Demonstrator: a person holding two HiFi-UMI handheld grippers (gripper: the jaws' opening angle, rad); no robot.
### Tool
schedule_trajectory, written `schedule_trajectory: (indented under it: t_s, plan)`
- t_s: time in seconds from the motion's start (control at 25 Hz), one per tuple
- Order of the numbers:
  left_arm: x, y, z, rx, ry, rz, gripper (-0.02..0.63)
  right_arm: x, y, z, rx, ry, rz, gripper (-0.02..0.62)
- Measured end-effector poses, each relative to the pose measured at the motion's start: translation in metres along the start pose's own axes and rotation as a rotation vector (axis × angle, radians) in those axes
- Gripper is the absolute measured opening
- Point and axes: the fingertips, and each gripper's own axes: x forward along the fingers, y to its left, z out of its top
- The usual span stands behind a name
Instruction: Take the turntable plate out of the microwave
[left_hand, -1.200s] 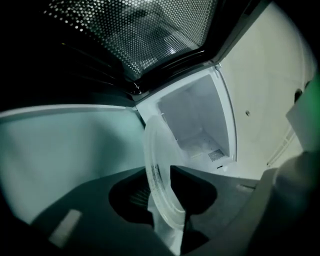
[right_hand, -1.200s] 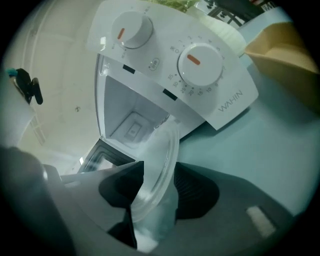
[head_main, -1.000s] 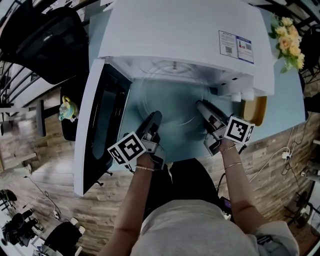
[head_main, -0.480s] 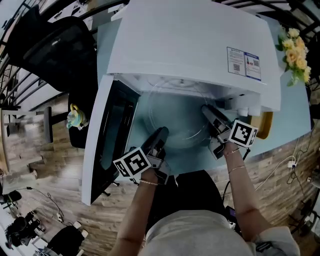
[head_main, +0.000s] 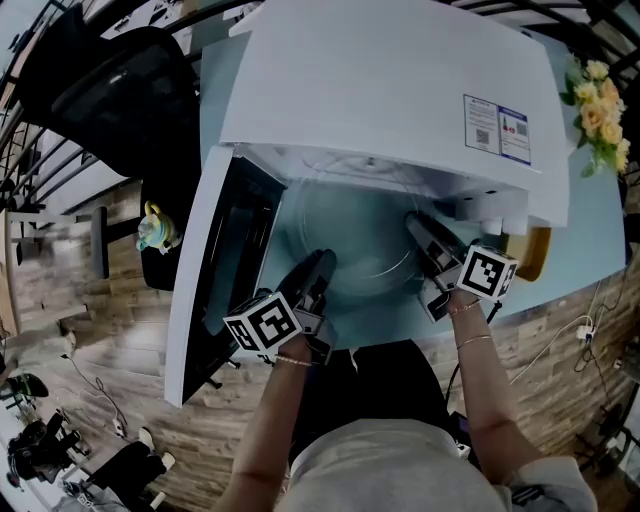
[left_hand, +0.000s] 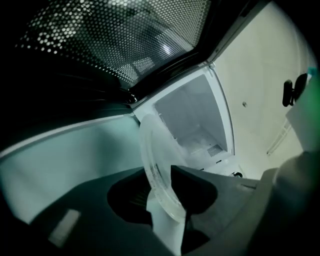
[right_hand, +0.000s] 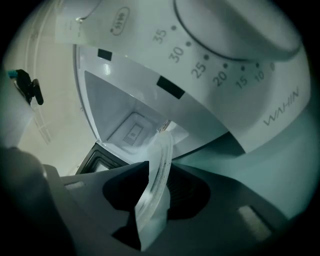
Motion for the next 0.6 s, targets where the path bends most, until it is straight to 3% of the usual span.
schedule_trajectory:
  t_s: [0.4,0.6]
  plan:
    - [-0.004,-0.024,0.009,0.137,-0.055,-0.038,0.142,-0.023,0.017,0.010,-0.071,-0.087,-0.013,0.146]
    - [-0.017,-0.040,0.009,0.196,-0.074,-0.067,0.143,-0.036,0.036,0.010,-0.096,-0.123,0.036,0.146]
